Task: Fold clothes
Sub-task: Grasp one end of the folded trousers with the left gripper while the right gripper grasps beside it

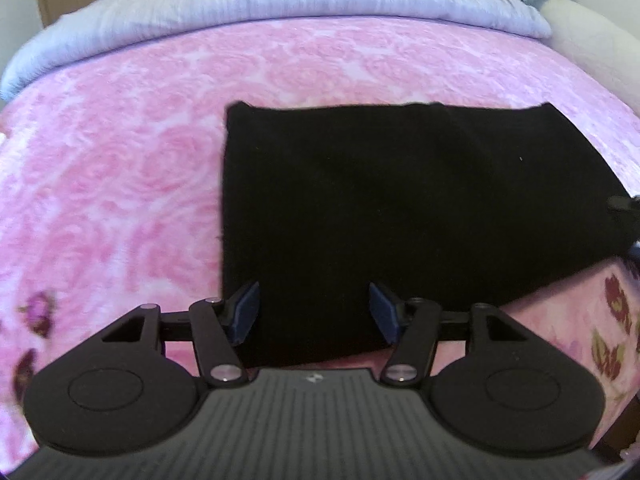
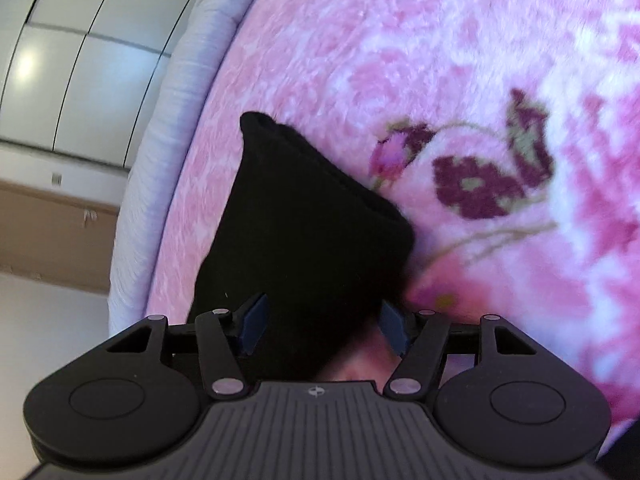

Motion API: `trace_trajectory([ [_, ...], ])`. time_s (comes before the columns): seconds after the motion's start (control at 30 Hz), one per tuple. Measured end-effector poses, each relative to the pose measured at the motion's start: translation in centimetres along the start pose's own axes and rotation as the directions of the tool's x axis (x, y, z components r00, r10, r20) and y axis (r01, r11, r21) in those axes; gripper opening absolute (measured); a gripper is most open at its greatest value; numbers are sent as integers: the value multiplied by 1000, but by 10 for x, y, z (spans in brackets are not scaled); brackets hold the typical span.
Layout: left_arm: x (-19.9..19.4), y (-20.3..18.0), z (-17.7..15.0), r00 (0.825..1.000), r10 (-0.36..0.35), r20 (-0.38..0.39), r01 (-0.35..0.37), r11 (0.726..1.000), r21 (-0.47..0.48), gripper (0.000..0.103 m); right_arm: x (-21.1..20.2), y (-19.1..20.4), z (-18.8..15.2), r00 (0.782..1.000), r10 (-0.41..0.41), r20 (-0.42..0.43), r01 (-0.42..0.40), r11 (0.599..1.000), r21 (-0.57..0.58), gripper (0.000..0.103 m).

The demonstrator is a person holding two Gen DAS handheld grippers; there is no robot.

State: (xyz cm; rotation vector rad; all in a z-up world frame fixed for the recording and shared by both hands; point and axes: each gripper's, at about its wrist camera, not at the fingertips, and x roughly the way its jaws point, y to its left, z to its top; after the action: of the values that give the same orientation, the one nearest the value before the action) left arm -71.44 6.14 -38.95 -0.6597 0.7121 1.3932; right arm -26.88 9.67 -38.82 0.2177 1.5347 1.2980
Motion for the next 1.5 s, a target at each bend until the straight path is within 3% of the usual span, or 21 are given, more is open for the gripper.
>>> trace_trajectory([
  [0.07, -2, 5, 2, 1000, -27, 3, 27, 1000, 4, 55, 8, 6, -5, 999, -29, 18, 29, 999, -25, 36],
  [0.17, -9, 16, 3, 997, -74, 16, 74, 997, -16, 45, 10, 22, -11, 994, -93, 63, 101, 986, -133, 25],
  [0.23, -18, 29, 3, 994, -100, 34, 102, 994, -41, 38, 6, 53, -24, 980, -148, 134, 185, 925, -333, 24],
  [0.27, -22, 36, 3, 993, -113, 43, 115, 992, -53, 32, 4, 74, -36, 969, -158, 190, 229, 857, -460, 24],
  [0.3, -26, 43, 3, 991, -126, 52, 129, 989, -66, 28, 1, 98, -51, 957, -143, 254, 271, 760, -591, 23],
  [0.4, -35, 62, 1, 984, -159, 75, 167, 979, -119, 25, 2, 151, -102, 939, -55, 340, 323, 486, -812, 23],
  [0.47, -40, 74, -2, 981, -168, 92, 181, 971, -154, 25, 9, 177, -141, 939, 11, 343, 325, 292, -900, 23],
  [0.57, -44, 91, -8, 974, -194, 118, 217, 951, -221, 24, 33, 191, -205, 964, 54, 261, 259, 29, -965, 23],
  [0.63, -44, 99, -13, 965, -229, 132, 256, 931, -259, 24, 56, 187, -237, 984, 10, 180, 180, -98, -979, 25],
  [0.67, -44, 101, -15, 960, -243, 136, 273, 922, -274, 24, 65, 184, -245, 990, -24, 139, 135, -123, -983, 27],
  [0.73, -45, 103, -19, 955, -261, 143, 293, 910, -293, 24, 80, 178, -253, 993, -100, 61, 47, -133, -990, 34],
  [0.8, -46, 104, -21, 948, -279, 151, 314, 897, -313, 24, 78, 177, -251, 995, -101, 7, -5, -112, -994, 49],
  [0.83, -46, 104, -21, 947, -283, 154, 318, 893, -317, 24, 73, 179, -241, 995, -95, -30, -36, -59, -998, 58],
  [0.93, -46, 101, -18, 937, -305, 172, 346, 878, -331, 26, 55, 181, -200, 990, -61, -126, -115, 155, -981, 59],
  [1.03, -42, 100, -15, 920, -338, 199, 390, 845, -367, 32, 39, 173, -149, 991, -23, -130, -109, 412, -905, 58],
  [1.13, -33, 103, -12, 888, -394, 238, 460, 768, -446, 36, 42, 151, -98, 993, -70, -95, -23, 673, -739, 44],
  [1.2, -22, 106, -9, 845, -451, 287, 533, 676, -509, 44, 54, 124, -69, 983, -152, -103, 60, 796, -602, 36],
  [1.27, -7, 108, -5, 792, -513, 330, 601, 564, -566, 56, 63, 105, -56, 977, -162, -141, 72, 865, -496, 35],
  [1.37, 17, 110, -3, 765, -544, 346, 616, 459, -640, 56, 76, 96, -56, 973, -155, -174, 64, 897, -437, 35],
  [1.4, 25, 110, -4, 759, -550, 347, 614, 429, -663, 56, 78, 96, -58, 974, -149, -172, 60, 898, -436, 35],
  [1.5, 40, 110, -2, 740, -571, 354, 619, 374, -691, 57, 86, 99, -58, 975, -142, -172, 55, 901, -430, 35],
])
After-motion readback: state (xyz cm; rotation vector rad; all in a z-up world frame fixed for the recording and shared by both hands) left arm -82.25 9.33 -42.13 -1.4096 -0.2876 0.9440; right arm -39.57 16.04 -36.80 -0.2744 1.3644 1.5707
